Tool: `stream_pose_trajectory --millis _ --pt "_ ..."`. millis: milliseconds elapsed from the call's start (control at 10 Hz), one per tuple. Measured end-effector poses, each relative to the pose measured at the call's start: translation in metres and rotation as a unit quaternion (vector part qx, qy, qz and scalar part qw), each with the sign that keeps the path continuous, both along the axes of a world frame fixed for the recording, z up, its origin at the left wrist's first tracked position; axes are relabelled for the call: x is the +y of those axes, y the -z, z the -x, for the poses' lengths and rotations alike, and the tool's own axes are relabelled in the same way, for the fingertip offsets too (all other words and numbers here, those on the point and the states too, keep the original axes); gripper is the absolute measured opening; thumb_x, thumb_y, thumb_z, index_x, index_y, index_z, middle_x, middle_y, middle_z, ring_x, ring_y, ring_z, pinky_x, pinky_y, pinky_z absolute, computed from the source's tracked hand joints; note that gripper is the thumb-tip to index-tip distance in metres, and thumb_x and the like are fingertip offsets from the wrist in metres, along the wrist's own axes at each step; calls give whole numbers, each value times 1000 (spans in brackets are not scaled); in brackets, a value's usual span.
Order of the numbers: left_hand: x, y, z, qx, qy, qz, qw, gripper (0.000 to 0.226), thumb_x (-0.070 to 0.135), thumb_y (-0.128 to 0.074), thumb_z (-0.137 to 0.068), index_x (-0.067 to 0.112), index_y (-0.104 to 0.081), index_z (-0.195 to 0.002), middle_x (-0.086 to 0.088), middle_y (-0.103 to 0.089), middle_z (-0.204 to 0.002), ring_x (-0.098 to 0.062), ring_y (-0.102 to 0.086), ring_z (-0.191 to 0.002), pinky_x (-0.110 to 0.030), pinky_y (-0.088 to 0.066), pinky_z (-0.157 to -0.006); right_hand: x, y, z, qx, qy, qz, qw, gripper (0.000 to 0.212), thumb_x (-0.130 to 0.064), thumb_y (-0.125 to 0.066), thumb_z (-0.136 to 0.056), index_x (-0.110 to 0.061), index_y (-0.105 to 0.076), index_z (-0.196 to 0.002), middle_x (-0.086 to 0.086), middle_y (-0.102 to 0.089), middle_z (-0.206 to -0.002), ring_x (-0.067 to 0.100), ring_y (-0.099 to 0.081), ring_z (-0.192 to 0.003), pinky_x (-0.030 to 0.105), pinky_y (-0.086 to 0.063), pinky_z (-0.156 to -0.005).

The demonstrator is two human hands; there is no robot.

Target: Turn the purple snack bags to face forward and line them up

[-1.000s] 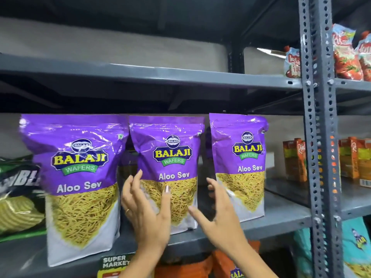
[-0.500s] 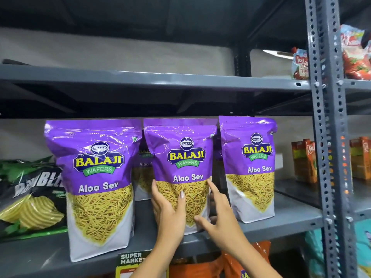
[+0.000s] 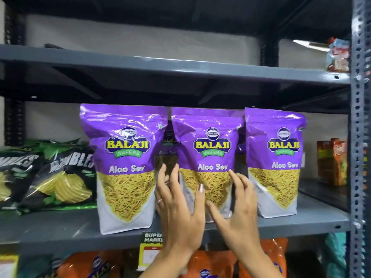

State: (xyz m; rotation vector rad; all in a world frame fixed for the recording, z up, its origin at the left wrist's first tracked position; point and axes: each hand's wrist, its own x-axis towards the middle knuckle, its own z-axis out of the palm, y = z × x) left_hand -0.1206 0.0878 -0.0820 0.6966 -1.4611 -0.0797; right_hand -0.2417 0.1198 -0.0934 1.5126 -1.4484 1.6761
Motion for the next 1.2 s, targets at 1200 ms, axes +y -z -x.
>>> stream_pose_trajectory --millis 1200 --pt "-79 -20 -127 112 -86 -150 979 84 68 -21 -82 17 -20 -149 -10 -26 -157 -32 -34 -140 -49 -31 -112 -52 -30 -106 -113 -280 -214 929 104 -61 -70 -66 -26 -21 -150 -14 -33 -149 2 -31 -137 27 -27 -115"
